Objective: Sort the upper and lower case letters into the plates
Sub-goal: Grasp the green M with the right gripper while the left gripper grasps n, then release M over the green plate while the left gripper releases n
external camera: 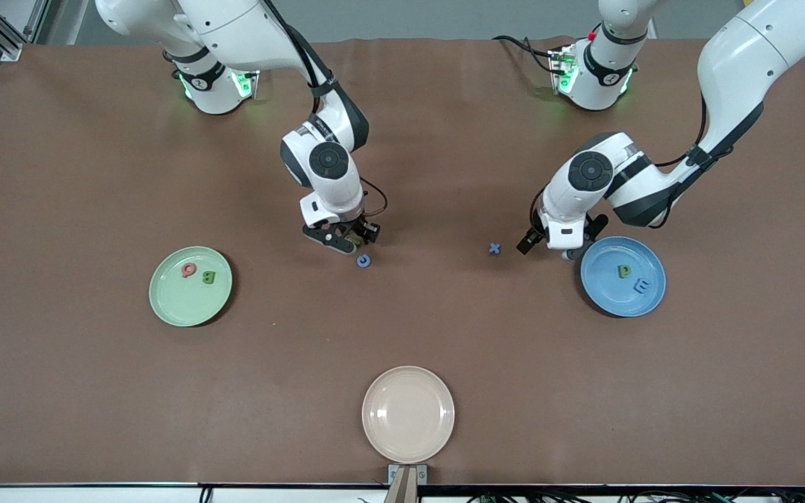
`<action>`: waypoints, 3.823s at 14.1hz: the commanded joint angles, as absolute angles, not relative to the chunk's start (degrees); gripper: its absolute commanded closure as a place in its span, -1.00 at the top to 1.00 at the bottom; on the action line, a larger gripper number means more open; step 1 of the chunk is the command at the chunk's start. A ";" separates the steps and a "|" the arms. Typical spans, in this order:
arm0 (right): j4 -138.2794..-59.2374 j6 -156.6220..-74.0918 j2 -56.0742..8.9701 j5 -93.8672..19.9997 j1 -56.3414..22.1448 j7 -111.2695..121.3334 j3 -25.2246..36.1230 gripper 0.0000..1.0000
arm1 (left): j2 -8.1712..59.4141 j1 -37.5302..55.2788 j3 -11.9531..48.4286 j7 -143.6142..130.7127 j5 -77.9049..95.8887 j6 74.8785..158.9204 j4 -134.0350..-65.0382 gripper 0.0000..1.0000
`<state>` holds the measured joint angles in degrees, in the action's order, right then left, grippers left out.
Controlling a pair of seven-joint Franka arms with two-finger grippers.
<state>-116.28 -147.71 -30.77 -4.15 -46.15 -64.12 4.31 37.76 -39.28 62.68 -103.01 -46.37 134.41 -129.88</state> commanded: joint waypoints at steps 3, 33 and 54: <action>-115.66 -148.36 -31.38 -3.87 -46.23 -65.04 5.27 0.31 | 39.29 -37.54 60.21 -108.36 -51.85 137.63 -130.52 0.99; -120.57 -147.01 -24.08 0.70 -9.60 -7.51 5.27 -0.97 | 37.00 -33.92 58.35 -107.76 -52.12 135.98 -127.36 -0.84; -119.00 -139.65 -22.67 -0.18 -21.24 -30.79 4.66 1.00 | 38.76 -62.84 65.66 -47.99 -49.56 122.07 -122.51 -0.85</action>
